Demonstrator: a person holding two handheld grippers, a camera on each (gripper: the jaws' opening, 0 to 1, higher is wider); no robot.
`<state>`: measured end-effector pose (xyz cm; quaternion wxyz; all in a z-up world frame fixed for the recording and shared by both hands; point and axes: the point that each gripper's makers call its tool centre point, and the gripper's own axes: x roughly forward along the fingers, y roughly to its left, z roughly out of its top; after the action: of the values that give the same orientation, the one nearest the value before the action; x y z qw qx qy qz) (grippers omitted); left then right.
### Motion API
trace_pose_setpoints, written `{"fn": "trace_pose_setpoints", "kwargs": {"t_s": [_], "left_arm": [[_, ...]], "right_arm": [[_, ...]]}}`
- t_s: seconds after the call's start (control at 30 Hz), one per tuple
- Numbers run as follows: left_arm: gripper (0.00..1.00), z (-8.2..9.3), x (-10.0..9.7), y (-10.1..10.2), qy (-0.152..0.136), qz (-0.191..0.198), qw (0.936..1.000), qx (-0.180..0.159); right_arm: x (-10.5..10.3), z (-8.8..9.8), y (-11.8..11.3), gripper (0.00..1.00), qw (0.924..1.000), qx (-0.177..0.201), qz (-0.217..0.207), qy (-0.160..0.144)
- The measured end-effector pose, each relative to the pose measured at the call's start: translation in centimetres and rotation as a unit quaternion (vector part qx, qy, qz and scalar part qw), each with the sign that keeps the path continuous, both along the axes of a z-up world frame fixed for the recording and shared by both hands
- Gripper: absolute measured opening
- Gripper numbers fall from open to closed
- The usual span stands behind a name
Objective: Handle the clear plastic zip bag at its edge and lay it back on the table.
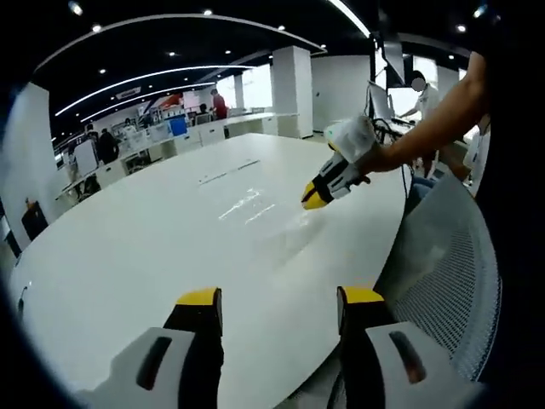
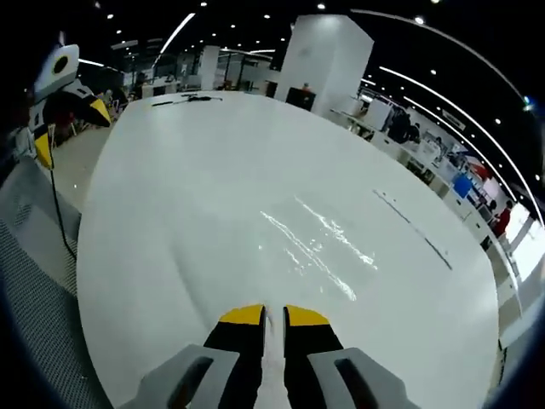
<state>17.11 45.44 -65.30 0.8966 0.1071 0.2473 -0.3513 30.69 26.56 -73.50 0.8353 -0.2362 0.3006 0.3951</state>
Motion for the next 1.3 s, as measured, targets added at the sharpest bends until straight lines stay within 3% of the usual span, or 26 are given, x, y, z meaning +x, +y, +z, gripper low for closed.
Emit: {"fn": "trace_pose_setpoints", "kwargs": {"t_s": [0.27,0.47,0.83,1.3], "left_arm": [[0.54,-0.6,-0.5,-0.6,0.001,0.002,1.0,0.001],[0.54,-0.7,-0.6,-0.9,0.0,0.0,1.0,0.002],[0.55,-1.0,-0.5,-1.2,-0.005,0.002,1.0,-0.004],[0.58,-0.8,-0.7,-1.8,-0.004,0.018,0.9991,-0.037]], "right_arm": [[-1.7,1.8,-1.6,0.13,0.9977,0.054,-0.039,0.004],[-3.3,2.6,-2.9,0.16,0.9968,0.064,-0.049,0.001],[-6.1,4.7,-5.1,0.35,0.993,0.097,-0.066,-0.006],[-11.0,5.9,-7.8,0.53,0.9903,0.114,-0.079,-0.006]]}}
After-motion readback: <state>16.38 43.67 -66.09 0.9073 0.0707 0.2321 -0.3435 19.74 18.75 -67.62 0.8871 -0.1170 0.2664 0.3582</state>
